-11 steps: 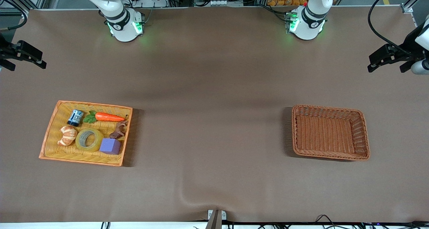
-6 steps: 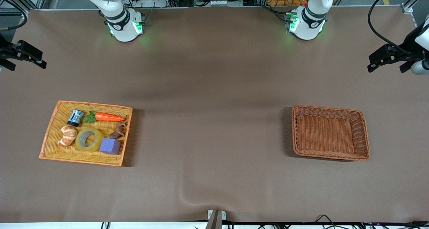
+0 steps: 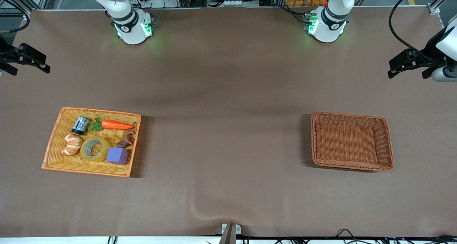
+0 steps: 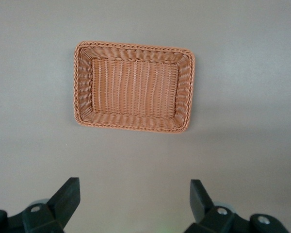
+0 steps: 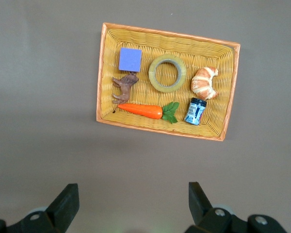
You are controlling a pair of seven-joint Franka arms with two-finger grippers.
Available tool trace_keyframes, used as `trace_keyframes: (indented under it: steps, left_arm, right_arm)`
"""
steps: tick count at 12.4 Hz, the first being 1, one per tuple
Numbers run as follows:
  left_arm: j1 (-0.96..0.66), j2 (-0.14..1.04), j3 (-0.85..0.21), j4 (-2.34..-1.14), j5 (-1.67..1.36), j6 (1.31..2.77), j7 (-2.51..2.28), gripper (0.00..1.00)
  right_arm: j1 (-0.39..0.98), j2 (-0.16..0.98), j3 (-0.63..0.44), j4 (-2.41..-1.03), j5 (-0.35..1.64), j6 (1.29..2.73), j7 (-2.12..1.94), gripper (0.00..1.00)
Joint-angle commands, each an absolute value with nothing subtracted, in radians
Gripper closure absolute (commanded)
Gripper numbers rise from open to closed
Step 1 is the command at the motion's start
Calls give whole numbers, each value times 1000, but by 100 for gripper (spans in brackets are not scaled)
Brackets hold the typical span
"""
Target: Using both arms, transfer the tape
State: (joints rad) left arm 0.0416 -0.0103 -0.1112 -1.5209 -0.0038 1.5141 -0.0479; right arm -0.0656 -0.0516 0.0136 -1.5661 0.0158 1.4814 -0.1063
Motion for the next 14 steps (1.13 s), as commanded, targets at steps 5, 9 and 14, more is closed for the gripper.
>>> trace_keyframes:
  steps: [5,9,14]
  left_arm:
    - [51,-12,-110,-1509,8,1502,-38,0]
    - [51,-11,-110,-1519,9,1502,-44,0]
    - [46,-8,-112,-1511,11,1516,-51,0]
  right_arm:
    - [-87,-2,20,-1569,31,1511,-118,0]
    - [-100,102,18,-1562,29,1572,-117,0]
    - [-170,357,20,-1560,34,1757,-113,0]
